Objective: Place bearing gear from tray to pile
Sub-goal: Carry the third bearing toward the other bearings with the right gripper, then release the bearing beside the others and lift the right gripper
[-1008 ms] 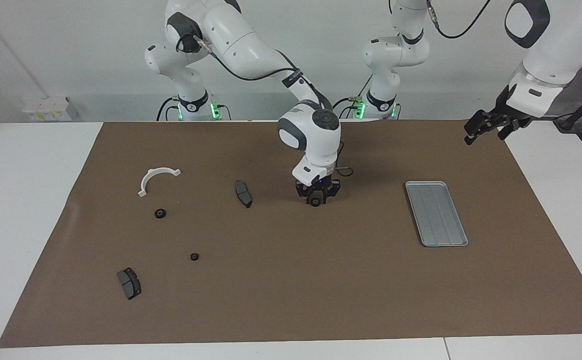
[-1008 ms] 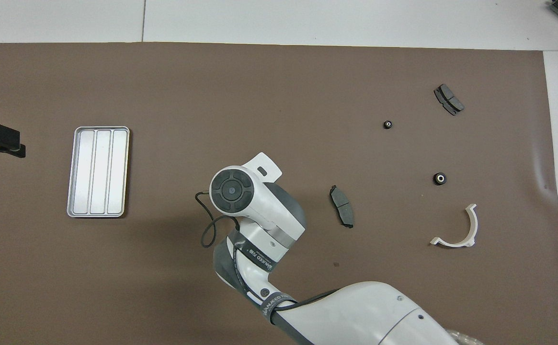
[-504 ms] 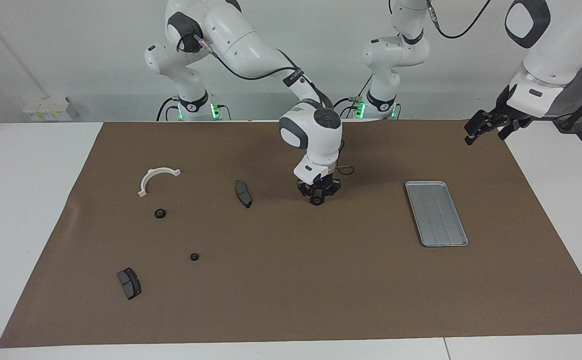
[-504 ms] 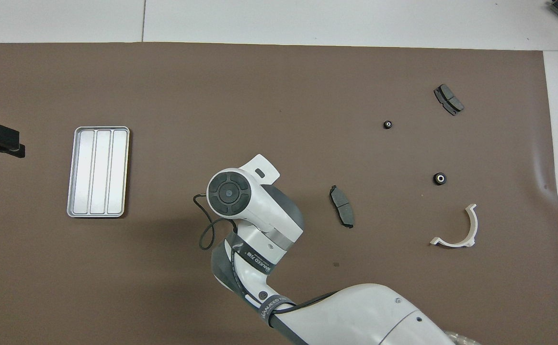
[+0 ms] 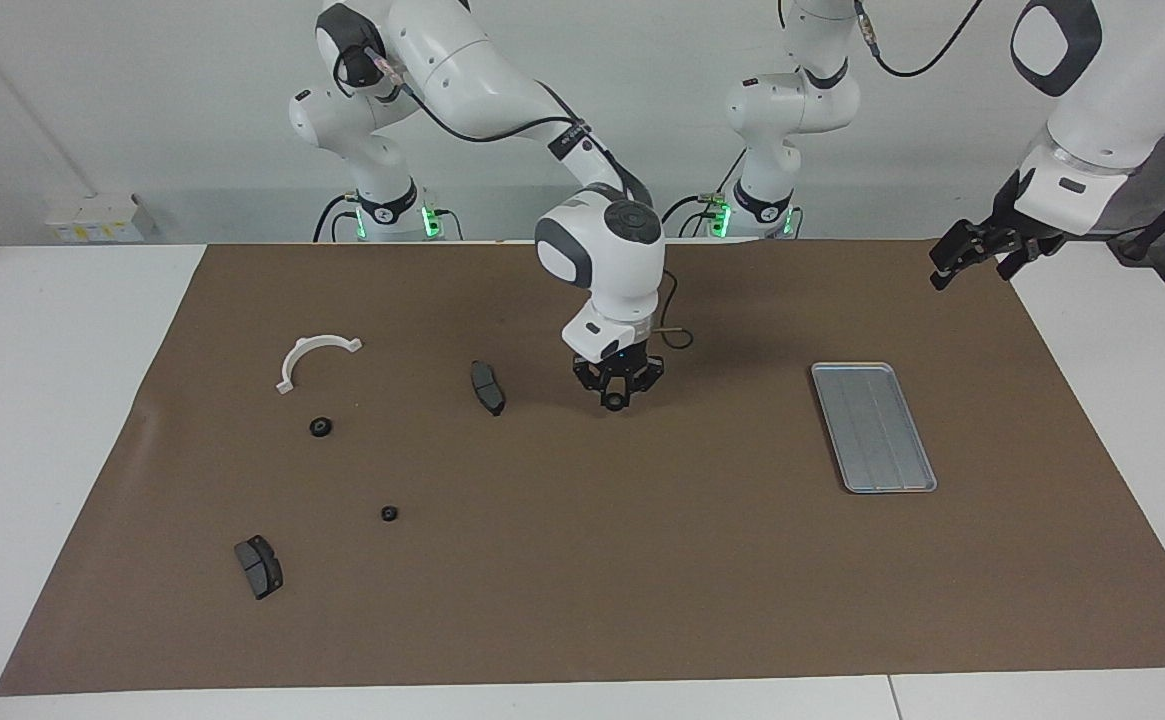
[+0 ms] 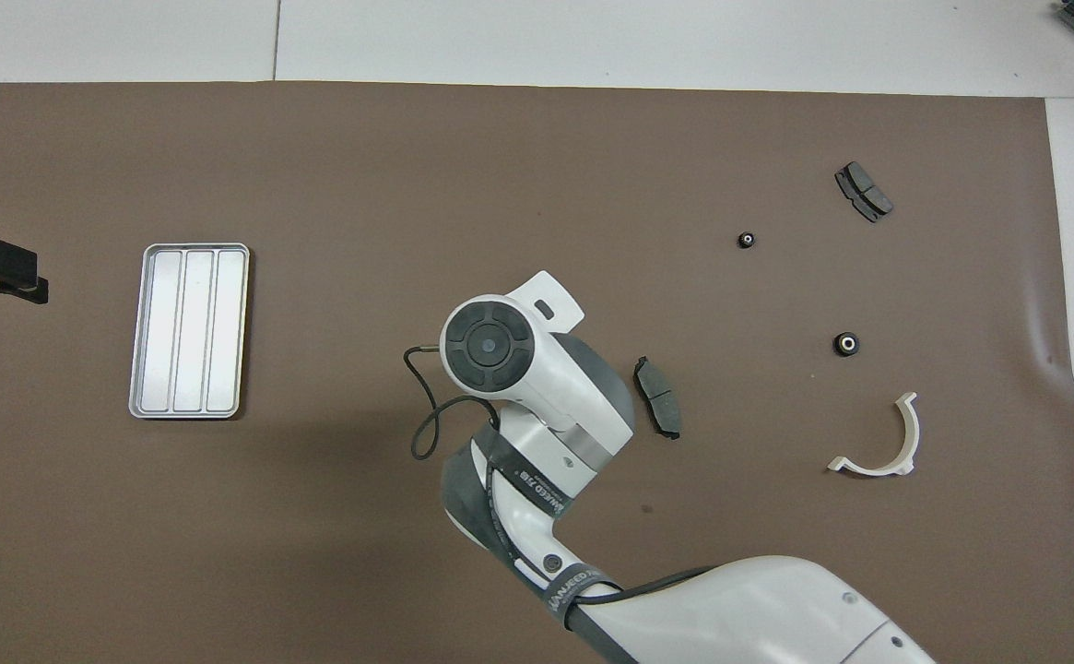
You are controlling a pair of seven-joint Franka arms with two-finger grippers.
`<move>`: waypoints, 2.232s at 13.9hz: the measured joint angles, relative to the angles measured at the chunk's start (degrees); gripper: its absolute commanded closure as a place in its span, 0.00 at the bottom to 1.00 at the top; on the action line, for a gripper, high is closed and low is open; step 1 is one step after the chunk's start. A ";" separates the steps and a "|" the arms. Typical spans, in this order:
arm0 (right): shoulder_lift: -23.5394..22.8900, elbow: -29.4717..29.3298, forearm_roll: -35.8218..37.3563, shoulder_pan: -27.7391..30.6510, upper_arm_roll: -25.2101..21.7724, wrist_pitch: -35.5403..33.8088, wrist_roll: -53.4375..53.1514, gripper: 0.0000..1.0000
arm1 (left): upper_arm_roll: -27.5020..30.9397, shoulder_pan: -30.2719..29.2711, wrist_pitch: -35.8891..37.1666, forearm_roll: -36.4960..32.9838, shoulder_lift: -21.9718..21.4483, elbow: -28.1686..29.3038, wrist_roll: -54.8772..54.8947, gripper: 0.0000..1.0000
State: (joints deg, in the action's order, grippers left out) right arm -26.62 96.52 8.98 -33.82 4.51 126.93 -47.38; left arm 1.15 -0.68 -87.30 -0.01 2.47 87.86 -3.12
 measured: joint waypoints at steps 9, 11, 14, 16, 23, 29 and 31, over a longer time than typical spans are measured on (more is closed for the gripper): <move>17.68 25.85 -0.04 14.69 0.03 6.42 19.97 0.98 | 0.00 0.00 0.00 0.00 -0.03 0.00 0.00 0.00; 18.27 27.87 -1.29 17.61 0.04 6.93 24.49 0.97 | 0.00 0.00 0.00 0.00 -0.04 0.00 0.00 0.00; 18.78 30.19 -3.92 21.60 0.04 6.96 30.98 0.90 | 0.00 0.00 0.00 0.00 -0.04 0.00 0.00 0.00; 19.21 31.78 -4.18 23.50 0.04 6.97 33.26 0.80 | 0.00 0.00 0.00 0.00 -0.04 0.00 0.00 0.00; 19.50 33.40 -4.23 27.34 0.20 9.02 36.93 0.00 | 0.00 0.00 0.00 0.00 -0.04 0.00 0.00 0.00; 22.72 21.81 -4.34 28.29 -0.04 -3.89 36.92 0.00 | 0.00 0.00 0.00 0.00 -0.05 0.00 0.00 0.00; 23.92 15.15 -4.36 29.85 -0.12 -10.92 36.92 0.00 | 0.00 0.00 0.00 0.00 -0.05 0.00 0.00 0.00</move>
State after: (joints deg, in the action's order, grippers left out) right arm -2.70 111.67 4.62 -3.97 4.39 116.02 -10.45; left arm 1.15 -0.68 -87.30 -0.01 2.42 87.86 -3.12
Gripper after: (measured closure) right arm 0.000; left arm 0.000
